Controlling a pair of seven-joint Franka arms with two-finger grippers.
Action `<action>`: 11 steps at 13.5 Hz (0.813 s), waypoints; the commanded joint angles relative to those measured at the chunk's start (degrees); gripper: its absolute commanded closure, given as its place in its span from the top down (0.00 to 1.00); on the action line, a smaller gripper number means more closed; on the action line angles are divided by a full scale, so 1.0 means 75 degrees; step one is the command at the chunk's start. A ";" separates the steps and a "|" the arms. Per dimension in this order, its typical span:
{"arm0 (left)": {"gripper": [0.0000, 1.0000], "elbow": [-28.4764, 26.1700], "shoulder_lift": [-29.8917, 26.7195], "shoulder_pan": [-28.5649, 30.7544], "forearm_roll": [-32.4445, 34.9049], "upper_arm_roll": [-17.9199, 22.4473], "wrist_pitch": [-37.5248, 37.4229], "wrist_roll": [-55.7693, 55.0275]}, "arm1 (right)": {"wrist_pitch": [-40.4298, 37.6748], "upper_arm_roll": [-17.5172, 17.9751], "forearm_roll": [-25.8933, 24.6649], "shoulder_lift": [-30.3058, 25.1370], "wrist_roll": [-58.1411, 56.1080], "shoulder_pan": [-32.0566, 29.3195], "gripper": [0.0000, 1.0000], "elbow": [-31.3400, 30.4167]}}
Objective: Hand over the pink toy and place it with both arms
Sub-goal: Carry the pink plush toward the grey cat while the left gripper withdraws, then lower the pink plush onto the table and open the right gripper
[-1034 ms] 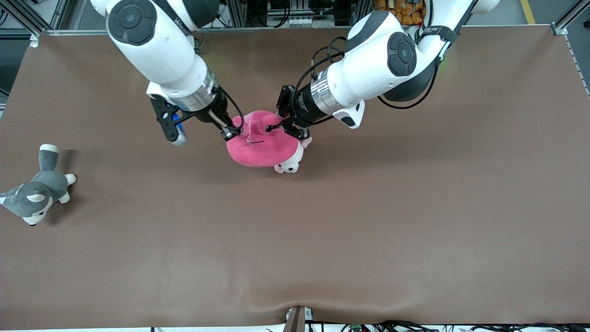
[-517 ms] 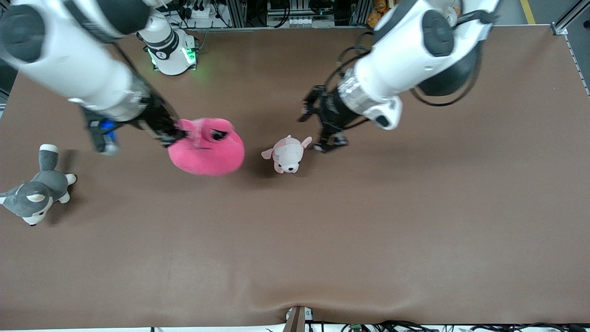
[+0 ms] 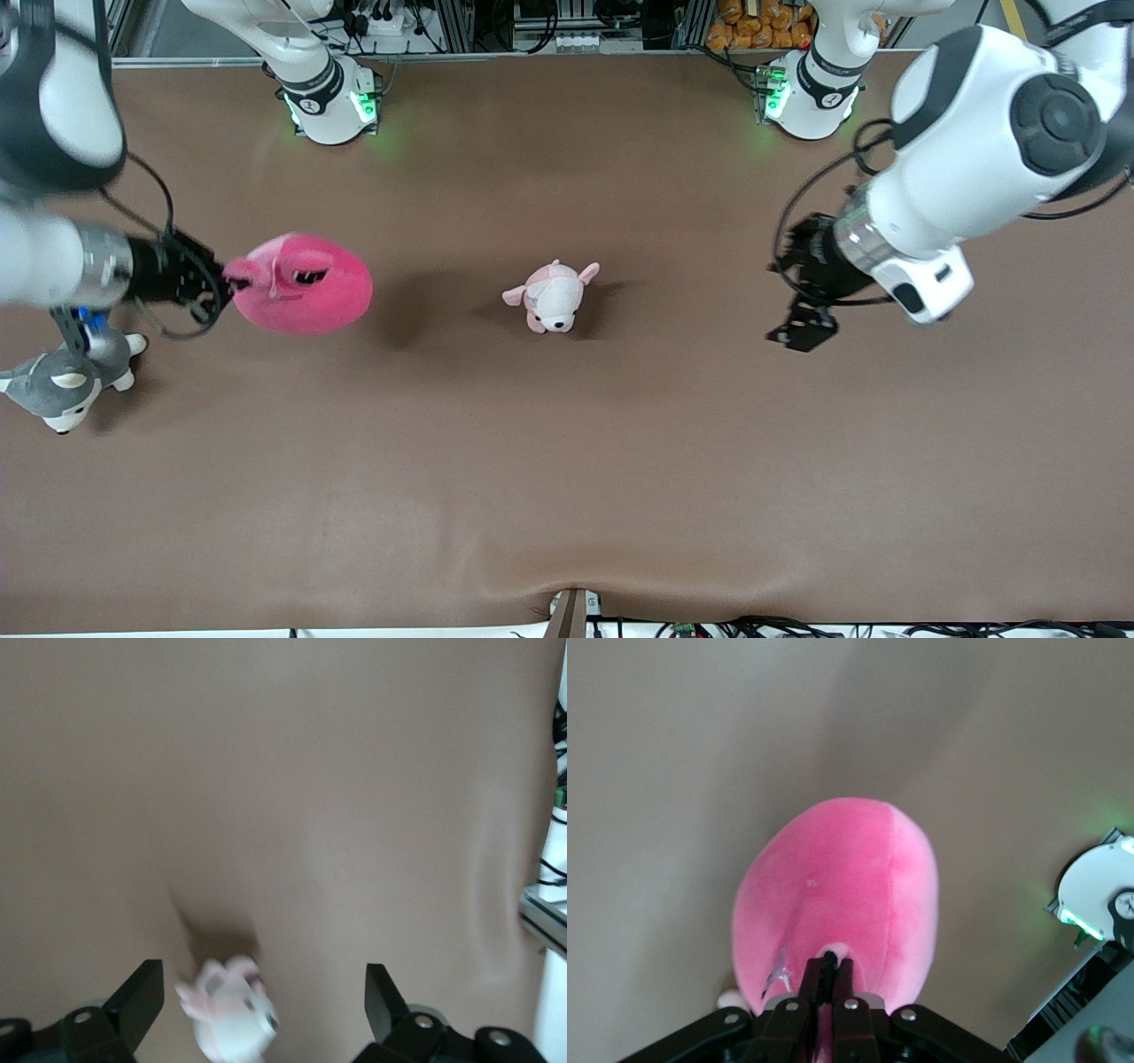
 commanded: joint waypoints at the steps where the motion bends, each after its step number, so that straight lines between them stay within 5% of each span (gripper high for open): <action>1: 1.00 -0.0085 -0.0195 0.0590 0.0579 -0.0080 -0.0571 0.2089 | 0.0193 0.0147 0.0067 0.0945 -0.0576 -0.0681 0.00 0.0160; 8: 1.00 -0.0167 -0.1212 0.1365 0.1365 -0.0115 -0.1931 0.7515 | 0.0522 0.0147 0.0044 0.1802 -0.2533 -0.1527 0.01 -0.0309; 9: 1.00 -0.0341 -0.1446 0.1355 0.1365 -0.0034 -0.1943 0.8336 | 0.0546 0.0147 0.0032 0.1895 -0.2535 -0.1538 0.59 -0.0297; 10: 1.00 -0.0552 -0.1692 0.1331 0.1365 0.0118 -0.1990 0.8970 | 0.0511 0.0147 0.0067 0.1920 -0.2535 -0.1643 1.00 -0.0239; 11: 1.00 -0.0728 -0.1904 0.1331 0.1365 0.0235 -0.1990 0.9406 | 0.0453 0.0170 0.0149 0.1908 -0.2535 -0.1713 1.00 -0.0134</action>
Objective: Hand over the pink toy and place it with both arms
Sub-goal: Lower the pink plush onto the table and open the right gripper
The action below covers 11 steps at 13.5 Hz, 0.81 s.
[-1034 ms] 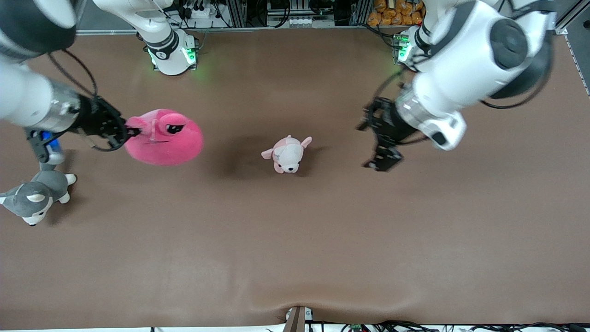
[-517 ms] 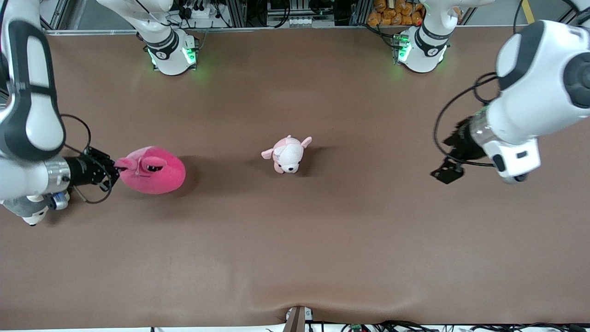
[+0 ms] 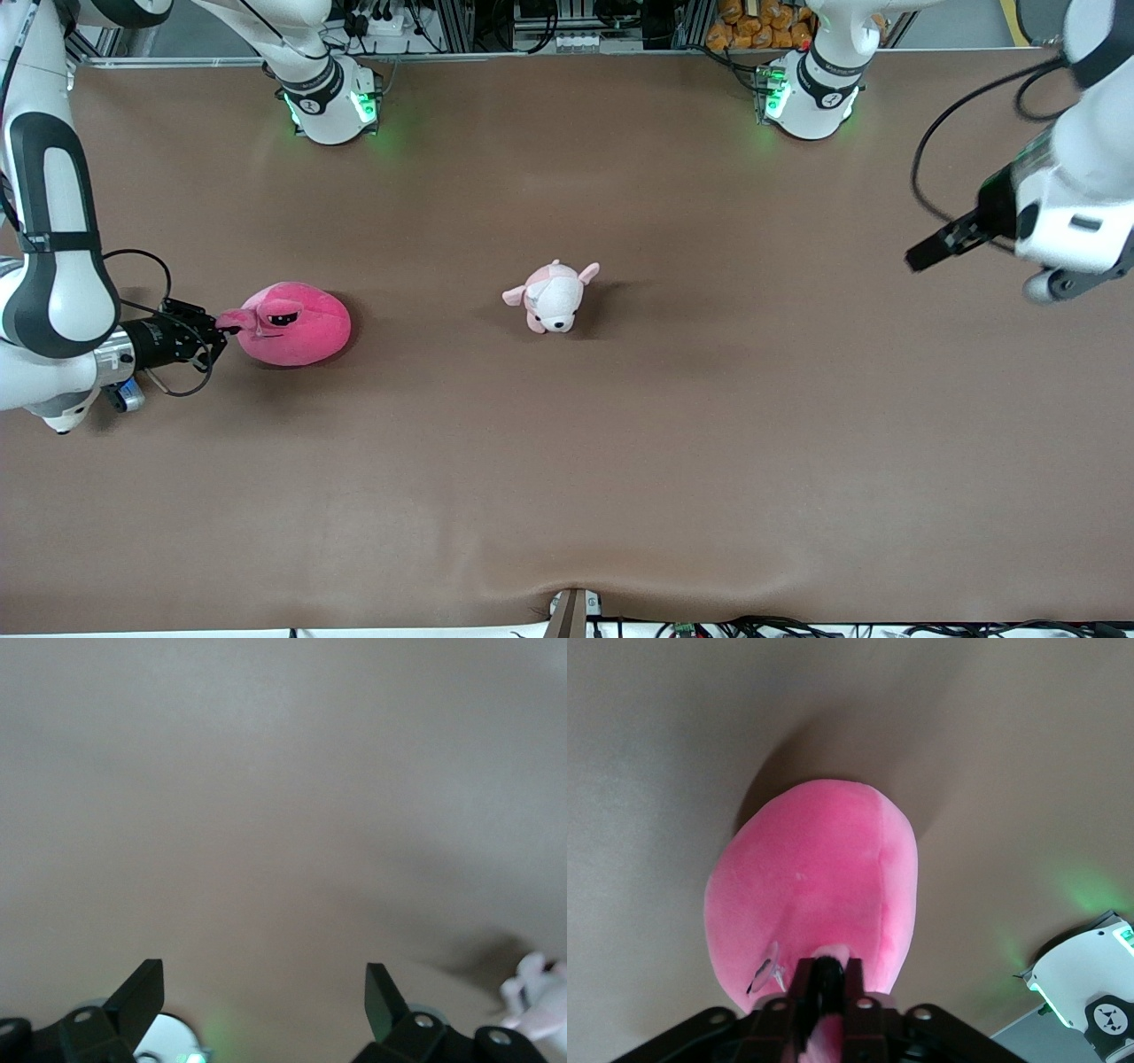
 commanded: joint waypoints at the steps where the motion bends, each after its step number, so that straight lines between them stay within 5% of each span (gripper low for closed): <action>1: 1.00 -0.0823 -0.0871 -0.0029 0.0128 0.0335 0.0012 0.1354 | -0.0179 0.0198 0.0141 -0.0088 -0.0097 -0.0213 1.00 0.0237; 6: 1.00 -0.1622 -0.1833 -0.0721 -0.0012 0.1134 0.0024 0.1768 | -0.2089 0.0280 0.0059 -0.0240 -0.0167 0.0676 1.00 0.3083; 11: 1.00 -0.1552 -0.1834 -0.0686 -0.0036 0.1099 0.0012 0.1933 | -0.2184 0.0257 -0.0022 -0.1820 -0.1661 0.1170 1.00 0.3450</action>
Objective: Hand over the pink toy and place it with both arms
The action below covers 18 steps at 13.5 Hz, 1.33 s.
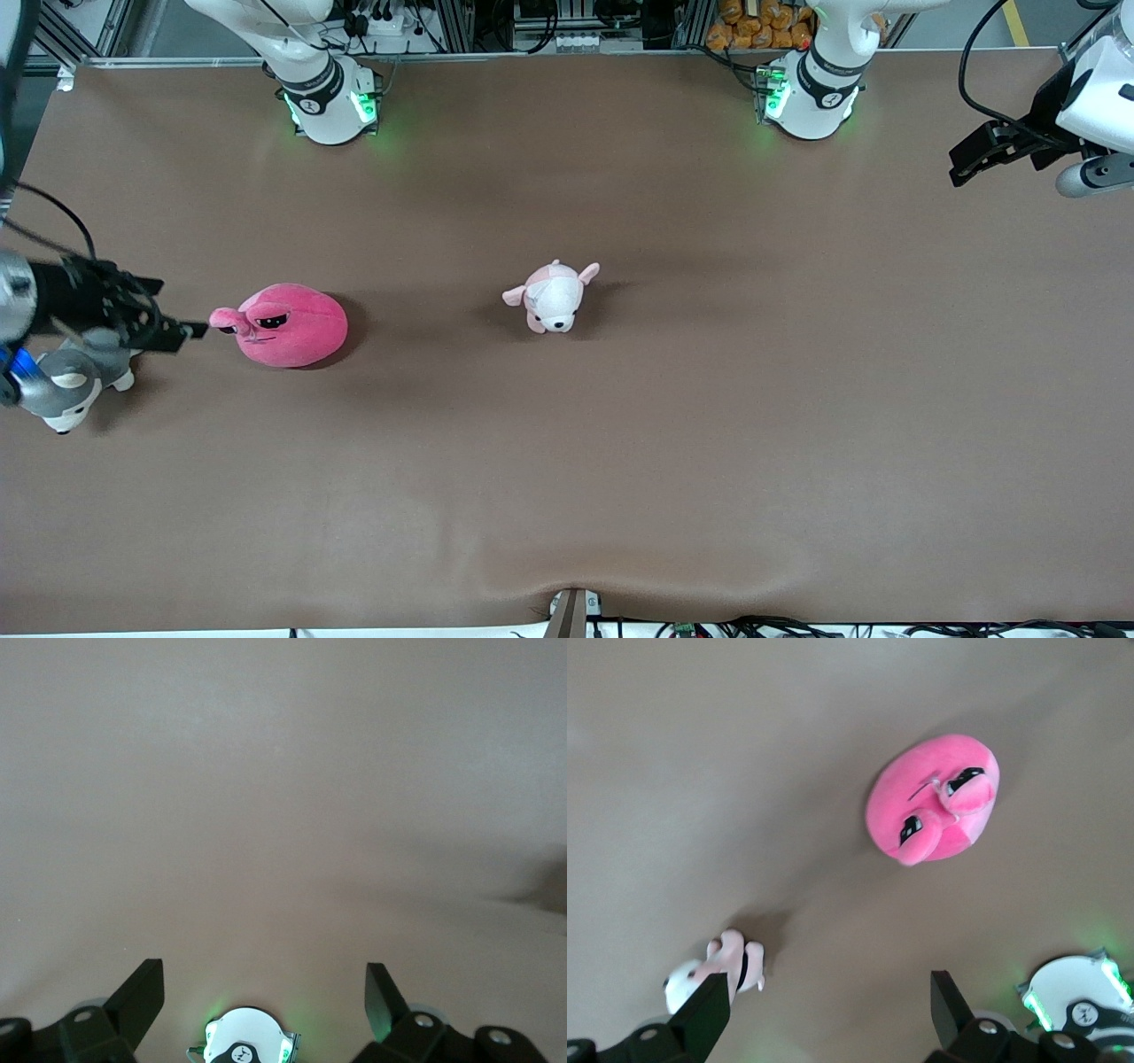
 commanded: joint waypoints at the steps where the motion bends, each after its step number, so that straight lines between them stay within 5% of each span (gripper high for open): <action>1: 1.00 -0.0172 -0.0193 -0.0065 -0.0081 0.0067 0.0043 0.0153 | -0.0115 -0.0087 -0.0146 -0.0824 -0.1733 -0.0161 1.00 -0.0108; 5: 1.00 -0.0242 -0.0345 -0.0041 -0.0093 0.0090 -0.0133 0.0596 | -0.0853 0.0041 -0.1690 -0.2008 -0.5352 0.0246 1.00 -0.0341; 10: 1.00 -0.2044 -0.1832 -0.0041 -0.0246 0.0055 0.0591 0.0880 | 0.0187 -0.0017 -0.1869 -0.3788 -0.6077 0.0225 1.00 -0.3254; 14: 1.00 -0.1685 -0.1600 -0.0018 -0.0304 0.0102 0.0593 0.1534 | 0.0495 0.0041 -0.1962 -0.3944 -0.6135 0.0295 1.00 -0.3438; 18: 1.00 -0.0514 -0.0628 -0.0018 -0.0316 0.0114 0.0523 0.1431 | 0.0424 0.0006 -0.2116 -0.3686 -0.6135 0.0307 1.00 -0.2991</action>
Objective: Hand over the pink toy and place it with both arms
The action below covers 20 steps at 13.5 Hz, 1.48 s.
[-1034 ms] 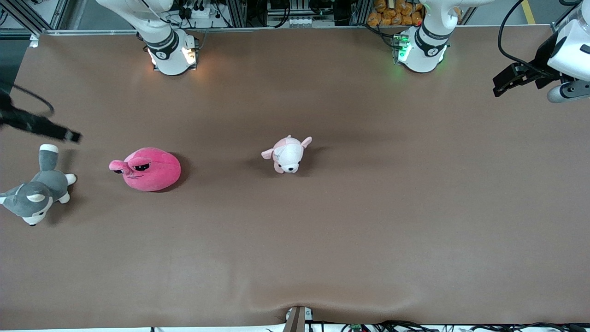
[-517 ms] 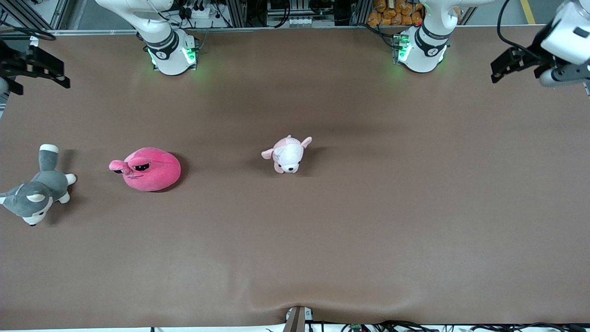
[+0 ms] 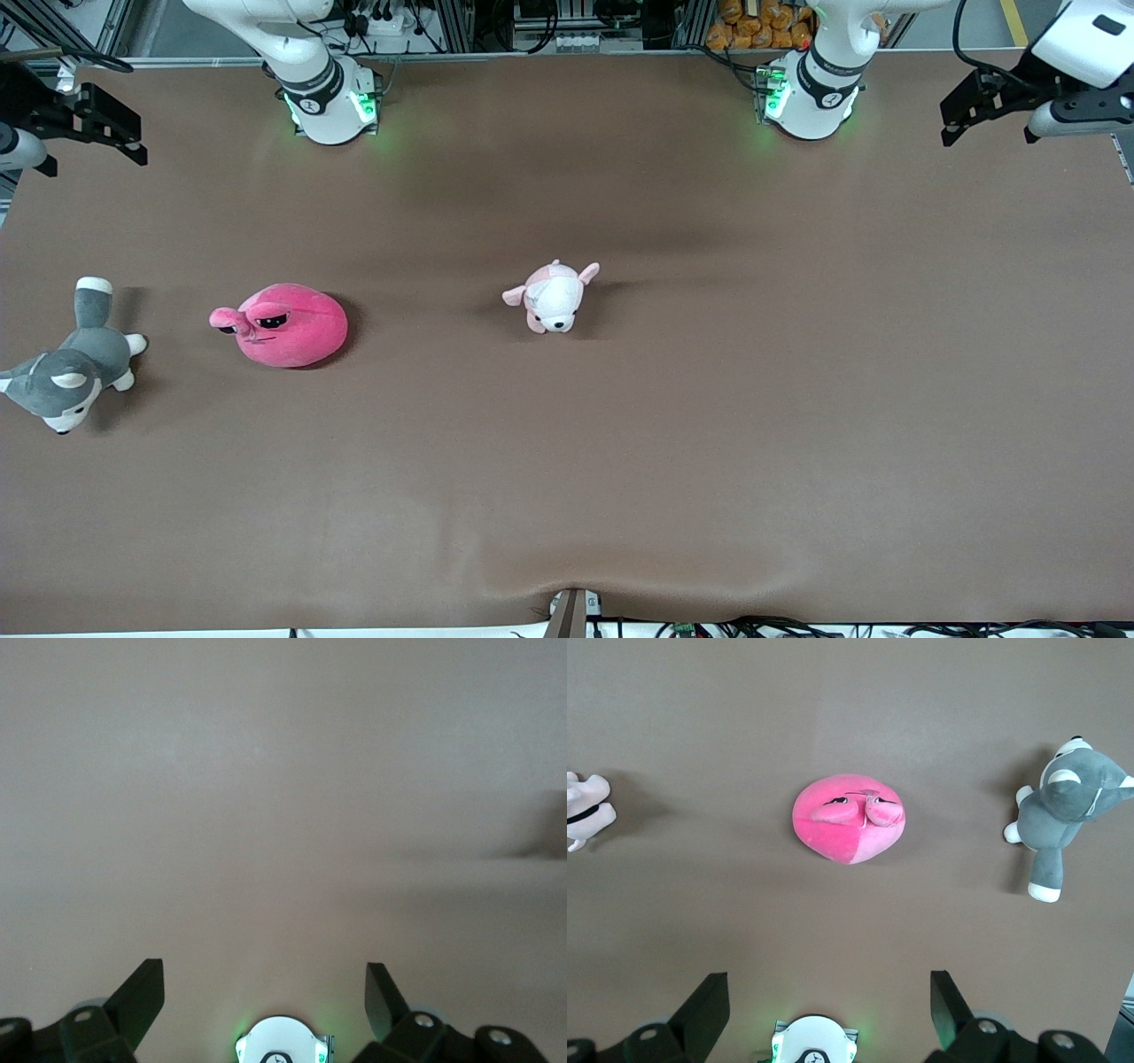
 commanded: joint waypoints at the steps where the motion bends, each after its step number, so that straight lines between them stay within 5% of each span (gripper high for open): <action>1: 1.00 0.0782 0.0631 0.0010 -0.0116 0.0026 -0.0150 0.0028 | 0.0015 -0.0016 -0.0139 0.0033 -0.0131 0.0010 1.00 0.0100; 20: 1.00 0.1029 0.0936 0.0010 -0.0374 0.0038 -0.0361 -0.0897 | 0.0015 -0.0051 0.0165 0.0033 -0.0061 -0.0049 1.00 0.0077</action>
